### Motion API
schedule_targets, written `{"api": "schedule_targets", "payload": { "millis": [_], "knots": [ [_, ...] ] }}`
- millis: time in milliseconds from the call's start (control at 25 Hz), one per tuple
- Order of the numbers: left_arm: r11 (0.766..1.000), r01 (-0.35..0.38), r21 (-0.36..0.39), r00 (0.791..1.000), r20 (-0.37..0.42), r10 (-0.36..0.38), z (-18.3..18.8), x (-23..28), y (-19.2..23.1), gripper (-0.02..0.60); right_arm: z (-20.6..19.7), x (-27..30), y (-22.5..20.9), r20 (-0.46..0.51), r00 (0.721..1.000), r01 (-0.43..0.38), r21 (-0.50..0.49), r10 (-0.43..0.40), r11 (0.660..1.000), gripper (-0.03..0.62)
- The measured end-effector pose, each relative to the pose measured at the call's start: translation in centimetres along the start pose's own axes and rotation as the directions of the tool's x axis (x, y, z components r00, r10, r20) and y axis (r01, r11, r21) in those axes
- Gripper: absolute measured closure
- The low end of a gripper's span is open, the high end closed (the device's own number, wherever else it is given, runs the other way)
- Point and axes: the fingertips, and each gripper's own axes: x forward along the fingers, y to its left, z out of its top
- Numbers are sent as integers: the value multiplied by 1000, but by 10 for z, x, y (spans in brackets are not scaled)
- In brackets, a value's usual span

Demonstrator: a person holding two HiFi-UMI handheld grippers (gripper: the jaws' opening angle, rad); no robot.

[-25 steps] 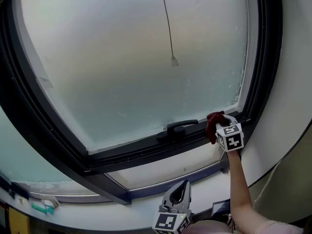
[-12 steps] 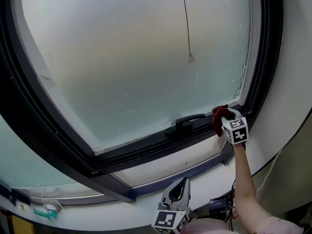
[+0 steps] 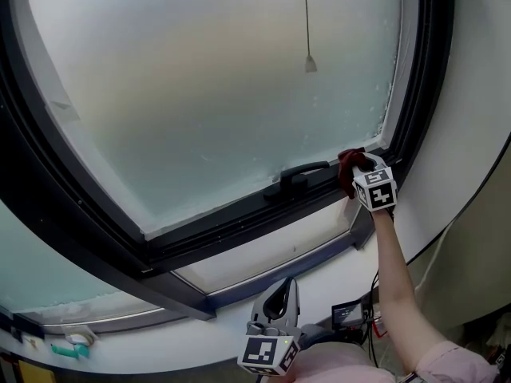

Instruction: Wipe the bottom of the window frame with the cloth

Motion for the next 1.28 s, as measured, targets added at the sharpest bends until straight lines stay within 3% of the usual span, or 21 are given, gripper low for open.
{"api": "schedule_targets", "payload": {
  "millis": [760, 1280],
  "knots": [
    [994, 104, 15, 994, -12, -104, -2, 23, -21, 584, 1, -1, 1, -9, 1000, 3, -7, -3, 1000, 546],
    [995, 99, -7, 995, -8, -99, -4, 33, -16, 584, -8, 4, -27, -47, 997, 52, -8, -53, 999, 545]
  ]
}}
